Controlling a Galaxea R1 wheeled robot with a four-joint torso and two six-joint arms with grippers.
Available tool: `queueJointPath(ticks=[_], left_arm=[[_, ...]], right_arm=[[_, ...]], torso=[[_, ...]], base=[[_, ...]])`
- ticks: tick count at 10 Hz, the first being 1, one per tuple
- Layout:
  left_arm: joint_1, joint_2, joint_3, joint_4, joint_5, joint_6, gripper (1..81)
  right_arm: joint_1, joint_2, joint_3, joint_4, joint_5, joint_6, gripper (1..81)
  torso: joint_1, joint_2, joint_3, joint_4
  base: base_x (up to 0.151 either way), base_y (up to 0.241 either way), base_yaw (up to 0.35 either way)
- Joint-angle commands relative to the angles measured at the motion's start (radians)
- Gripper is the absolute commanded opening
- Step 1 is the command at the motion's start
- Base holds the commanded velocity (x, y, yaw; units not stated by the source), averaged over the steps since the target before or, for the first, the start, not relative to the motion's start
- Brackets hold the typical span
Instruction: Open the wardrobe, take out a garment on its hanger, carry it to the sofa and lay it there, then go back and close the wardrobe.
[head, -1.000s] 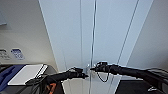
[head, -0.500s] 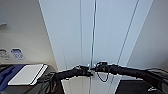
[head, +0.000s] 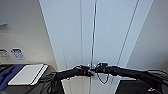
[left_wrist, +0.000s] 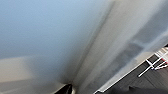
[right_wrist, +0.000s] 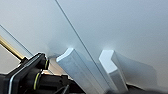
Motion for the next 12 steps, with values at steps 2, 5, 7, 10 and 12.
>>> queueJointPath(ticks=[2, 5, 7, 10, 12], left_arm=[[-0.112, -0.005, 0.461, 0.011, -0.096, 0.020, 81.1], [-0.029, -0.153, 0.811, 0.020, -0.099, 0.020, 81.1], [0.009, -0.276, 1.032, 0.026, -0.111, 0.018, 81.1], [0.081, -0.492, 1.263, 0.050, -0.119, 0.020, 81.1], [0.179, -0.644, 1.347, 0.138, -0.241, 0.020, 81.1]], right_arm=[[0.082, -0.005, 0.259, 0.024, 0.077, 0.027, 81.1], [0.033, -0.049, 0.499, 0.009, 0.095, 0.021, 81.1], [-0.031, -0.103, 0.633, -0.028, 0.094, 0.015, 81.1], [-0.134, -0.230, 0.800, -0.137, 0.095, 0.015, 81.1], [-0.209, -0.299, 0.868, -0.238, 0.119, 0.016, 81.1]], torso=[[0.000, 0.000, 0.000, 0.000], [0.001, 0.001, 0.000, 0.000], [0.002, 0.001, 0.000, 0.000], [0.003, 0.002, 0.000, 0.000], [0.004, 0.002, 0.000, 0.000]], base=[[0.000, 0.000, 0.000], [0.000, 0.000, 0.000], [0.000, 0.000, 0.000], [0.000, 0.000, 0.000], [0.000, 0.000, 0.000]])
